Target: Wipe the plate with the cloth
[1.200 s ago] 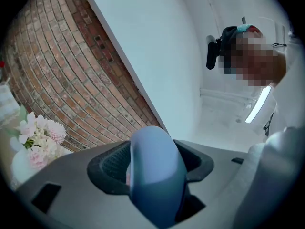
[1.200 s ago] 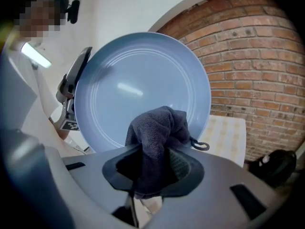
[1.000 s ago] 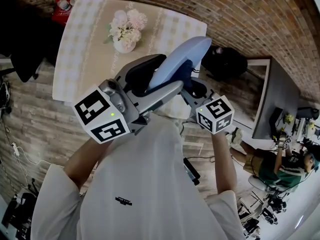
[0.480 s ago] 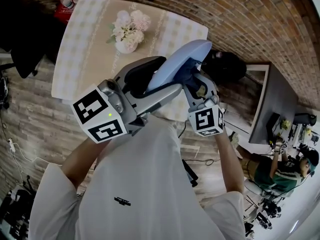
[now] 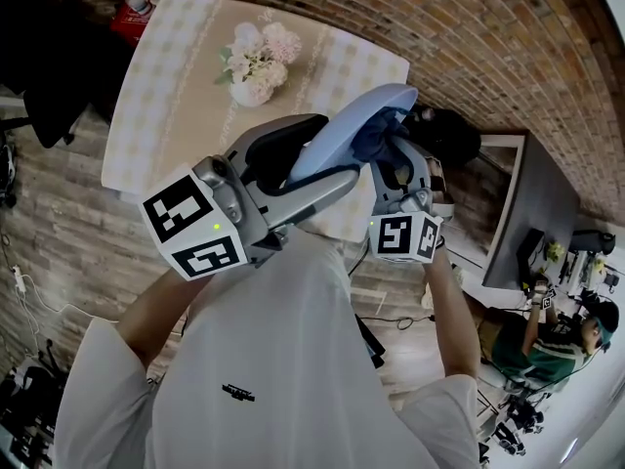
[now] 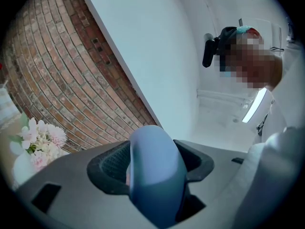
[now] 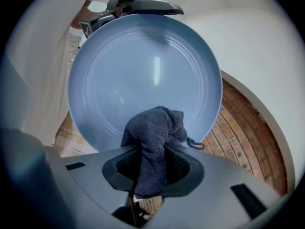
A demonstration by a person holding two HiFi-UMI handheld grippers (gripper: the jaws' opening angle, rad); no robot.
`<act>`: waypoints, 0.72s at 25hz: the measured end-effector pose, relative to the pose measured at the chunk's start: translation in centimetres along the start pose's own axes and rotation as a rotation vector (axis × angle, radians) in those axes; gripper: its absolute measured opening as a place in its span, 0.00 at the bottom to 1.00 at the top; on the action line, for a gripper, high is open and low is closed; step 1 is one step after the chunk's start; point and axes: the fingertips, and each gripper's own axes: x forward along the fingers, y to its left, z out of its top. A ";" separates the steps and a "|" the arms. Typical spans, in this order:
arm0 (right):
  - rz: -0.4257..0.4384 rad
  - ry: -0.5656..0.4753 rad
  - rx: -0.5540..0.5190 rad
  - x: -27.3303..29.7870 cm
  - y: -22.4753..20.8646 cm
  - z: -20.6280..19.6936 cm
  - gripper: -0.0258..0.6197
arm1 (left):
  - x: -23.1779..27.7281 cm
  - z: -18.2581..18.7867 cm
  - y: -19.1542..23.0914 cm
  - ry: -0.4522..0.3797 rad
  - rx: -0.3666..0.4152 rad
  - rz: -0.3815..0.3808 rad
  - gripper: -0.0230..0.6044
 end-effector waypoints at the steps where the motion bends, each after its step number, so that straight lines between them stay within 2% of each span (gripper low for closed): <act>1: -0.017 -0.001 -0.010 -0.1 -0.4 0.1 0.23 | 0.0 0.0 0.0 0.002 -0.002 -0.001 0.48; 5: -0.089 -0.014 -0.049 -0.7 -2.0 0.7 0.23 | -0.2 -0.6 -0.2 0.006 -0.014 -0.005 0.48; 12: -0.159 -0.060 -0.111 -1.7 -3.8 2.7 0.23 | -0.1 -1.7 -0.3 0.048 -0.044 0.012 0.48; 18: -0.180 -0.119 -0.087 -2.5 -4.3 4.8 0.23 | 0.4 -2.9 0.4 0.077 -0.077 0.033 0.48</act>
